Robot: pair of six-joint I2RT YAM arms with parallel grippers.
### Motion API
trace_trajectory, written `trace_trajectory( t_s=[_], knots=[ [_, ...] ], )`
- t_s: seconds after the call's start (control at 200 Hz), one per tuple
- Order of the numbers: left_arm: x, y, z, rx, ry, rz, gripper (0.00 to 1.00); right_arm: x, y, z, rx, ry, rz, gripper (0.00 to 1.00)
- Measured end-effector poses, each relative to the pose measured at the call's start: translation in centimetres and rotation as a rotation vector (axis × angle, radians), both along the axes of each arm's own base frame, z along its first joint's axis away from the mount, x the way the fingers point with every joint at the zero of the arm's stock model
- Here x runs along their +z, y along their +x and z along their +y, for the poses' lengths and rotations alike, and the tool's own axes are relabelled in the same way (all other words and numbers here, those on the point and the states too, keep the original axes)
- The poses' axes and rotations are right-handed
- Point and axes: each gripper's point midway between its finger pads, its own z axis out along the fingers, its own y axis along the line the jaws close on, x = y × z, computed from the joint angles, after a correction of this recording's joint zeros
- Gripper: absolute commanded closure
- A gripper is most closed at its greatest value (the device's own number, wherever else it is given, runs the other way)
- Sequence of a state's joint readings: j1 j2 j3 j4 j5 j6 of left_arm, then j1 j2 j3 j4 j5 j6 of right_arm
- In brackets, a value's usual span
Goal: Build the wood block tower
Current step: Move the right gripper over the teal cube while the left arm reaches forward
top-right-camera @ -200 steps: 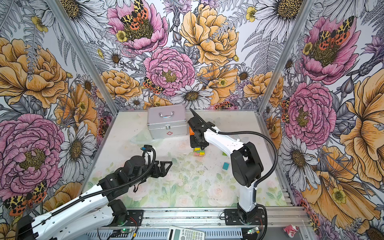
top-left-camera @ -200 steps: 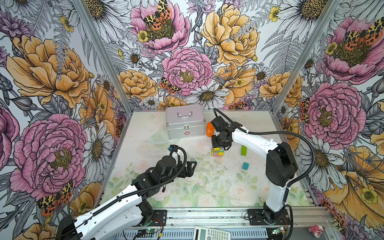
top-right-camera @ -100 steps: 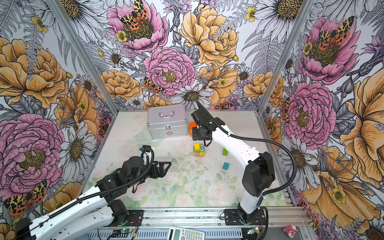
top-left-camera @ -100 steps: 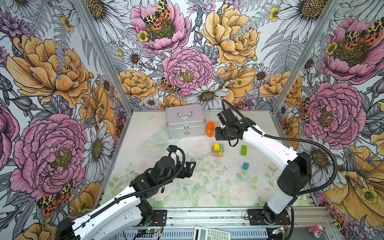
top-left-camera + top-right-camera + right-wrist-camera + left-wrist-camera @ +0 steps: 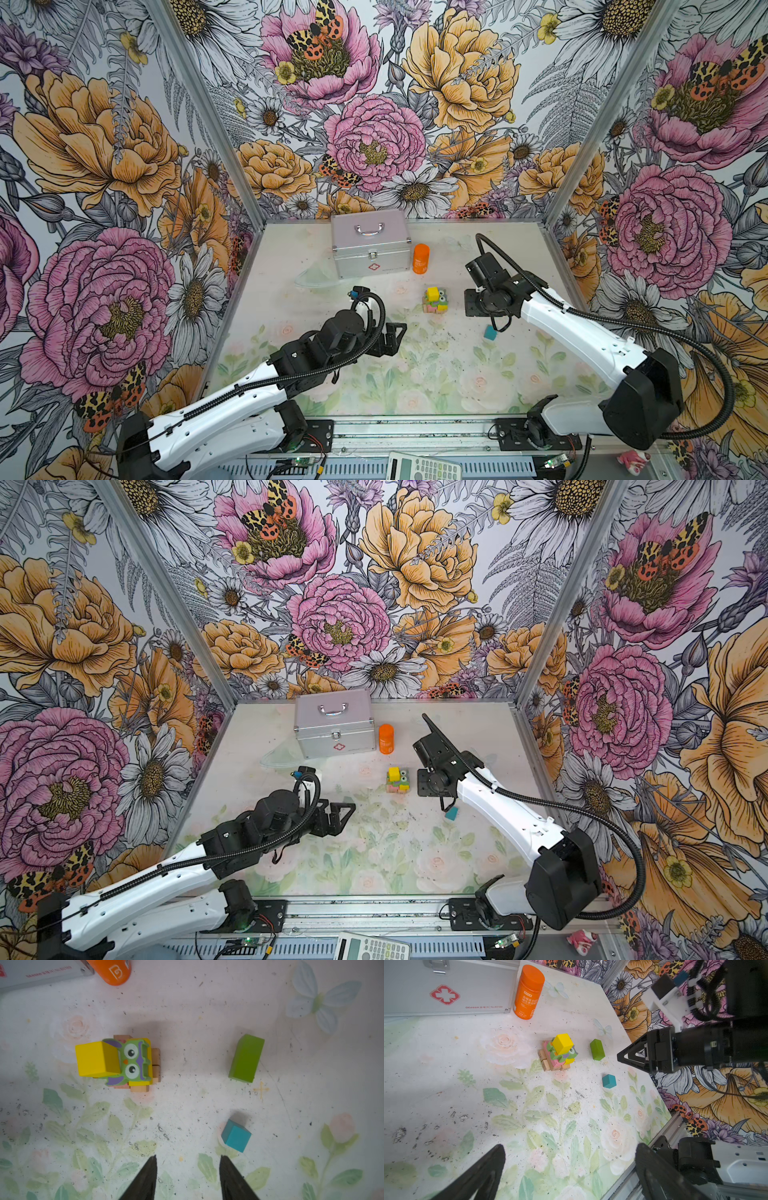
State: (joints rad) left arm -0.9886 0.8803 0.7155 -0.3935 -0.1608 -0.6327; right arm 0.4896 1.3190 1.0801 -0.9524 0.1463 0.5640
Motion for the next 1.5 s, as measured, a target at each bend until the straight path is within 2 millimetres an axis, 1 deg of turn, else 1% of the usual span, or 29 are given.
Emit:
trace_trajectory(
  t_s=[0.145,0.26,0.4,0.515,0.59,0.675,0.871,1.106,1.196,1.291,1.416,1.501],
  knots=[
    [0.8,-0.2,-2.3,-0.021,0.028,-0.017,0.01,-0.6,-1.7,-2.4,-0.056,0.007,-0.007,0.5],
    [1.3,-0.4,-3.7,-0.032,0.047,-0.03,0.01,-1.3,-2.5,-3.5,-0.084,0.013,-0.007,0.5],
    [1.3,-0.4,-5.5,-0.043,0.072,-0.033,0.01,-3.2,-3.6,-4.4,-0.106,0.015,0.03,0.5],
    [0.9,-0.4,-7.1,-0.059,0.1,-0.03,0.01,-4.8,-4.3,-4.8,-0.126,0.025,0.067,0.5],
    [0.7,-0.4,-8.1,-0.073,0.117,-0.029,0.01,-5.4,-4.5,-4.9,-0.14,0.038,0.077,0.5],
    [0.4,-0.4,-8.6,-0.073,0.133,-0.034,0.01,-5.8,-4.5,-5.0,-0.151,0.053,0.081,0.5],
    [0.6,0.1,-8.3,-0.049,0.151,-0.06,0.01,-6.3,-3.9,-4.8,-0.163,0.081,0.079,0.5],
    [1.1,1.5,-7.3,-0.011,0.14,-0.072,0.01,-8.0,-3.3,-4.6,-0.17,0.079,0.126,0.5],
    [1.0,2.1,-6.6,0.012,0.133,-0.074,0.01,-8.6,-3.2,-4.6,-0.175,0.07,0.147,0.49],
    [0.4,2.6,-5.7,0.032,0.135,-0.068,0.01,-9.1,-3.1,-4.6,-0.176,0.063,0.164,0.49],
    [-0.2,2.9,-4.4,0.05,0.136,-0.059,0.01,-8.9,-2.6,-4.6,-0.183,0.063,0.163,0.48],
    [0.0,3.1,-3.8,0.061,0.125,-0.06,0.01,-8.7,-2.1,-4.7,-0.192,0.067,0.158,0.48]
  ],
)
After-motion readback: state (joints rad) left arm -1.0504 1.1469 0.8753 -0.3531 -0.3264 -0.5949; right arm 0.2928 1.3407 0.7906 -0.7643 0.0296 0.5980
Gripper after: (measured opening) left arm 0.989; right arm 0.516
